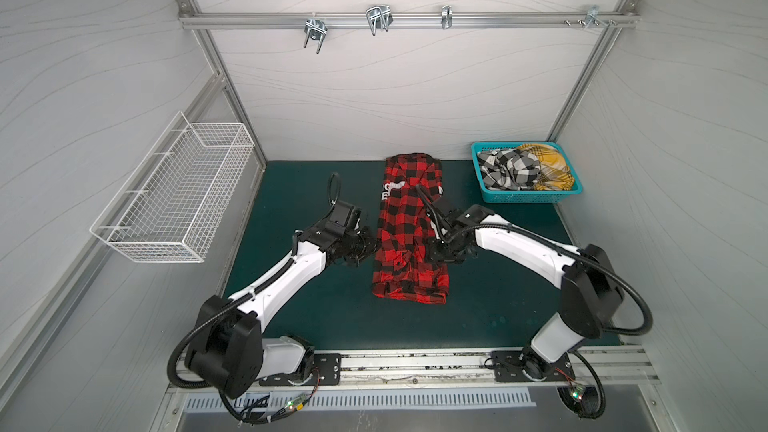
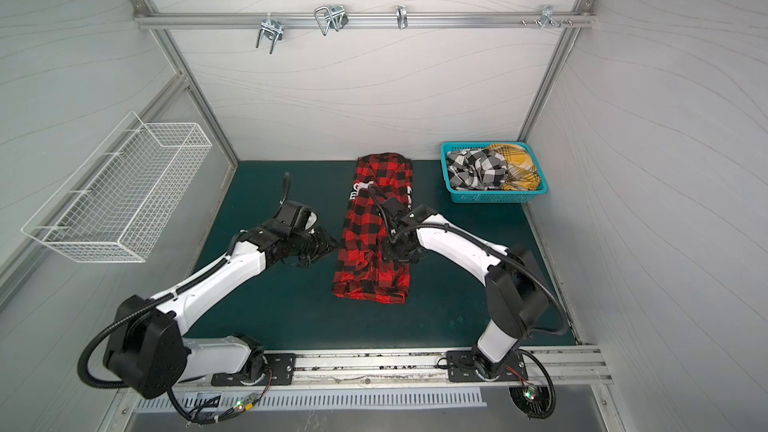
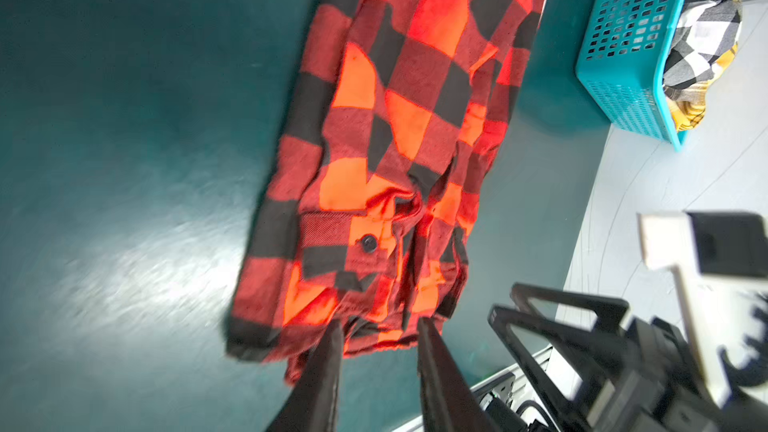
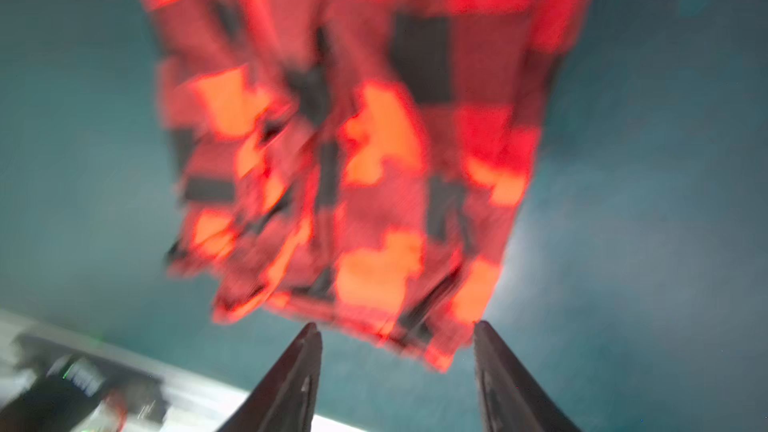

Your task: Fold and stack the long sleeve shirts

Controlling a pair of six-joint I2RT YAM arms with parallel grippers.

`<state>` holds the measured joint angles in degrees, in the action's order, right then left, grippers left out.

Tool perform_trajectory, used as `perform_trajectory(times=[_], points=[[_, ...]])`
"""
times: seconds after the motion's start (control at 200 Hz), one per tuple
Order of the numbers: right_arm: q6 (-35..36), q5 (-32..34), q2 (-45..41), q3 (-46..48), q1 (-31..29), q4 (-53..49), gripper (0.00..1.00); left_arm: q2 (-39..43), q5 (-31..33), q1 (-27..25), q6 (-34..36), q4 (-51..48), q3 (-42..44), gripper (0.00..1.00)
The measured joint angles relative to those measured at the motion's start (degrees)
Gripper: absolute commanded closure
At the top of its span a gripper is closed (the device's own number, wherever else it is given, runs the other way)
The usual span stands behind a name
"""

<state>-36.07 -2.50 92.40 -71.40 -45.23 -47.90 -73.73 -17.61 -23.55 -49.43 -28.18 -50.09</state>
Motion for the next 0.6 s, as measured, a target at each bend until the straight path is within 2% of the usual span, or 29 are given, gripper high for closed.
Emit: perform_trajectory(times=[0.095,0.25,0.515,0.6], points=[[-1.4,-2.7,0.7,0.7,-1.7,1.3,0.43,-1.9,-2.2,0.9,0.0,-0.8,3.1,0.75],[-2.8,-4.9,5.8,-1.0,-3.5,2.7,0.45,-7.2,-5.7,1.3,0.3,-1.3,4.1,0.74],[-5.2,-6.2,13.1,-7.5,-4.3,4.3,0.52,-8.8,-7.3,2.1,1.0,-0.3,3.5,0.75],[-5.9,-6.1,14.8,-9.3,-4.3,4.3,0.61,-8.9,-7.4,3.2,0.7,0.7,4.1,0.76]])
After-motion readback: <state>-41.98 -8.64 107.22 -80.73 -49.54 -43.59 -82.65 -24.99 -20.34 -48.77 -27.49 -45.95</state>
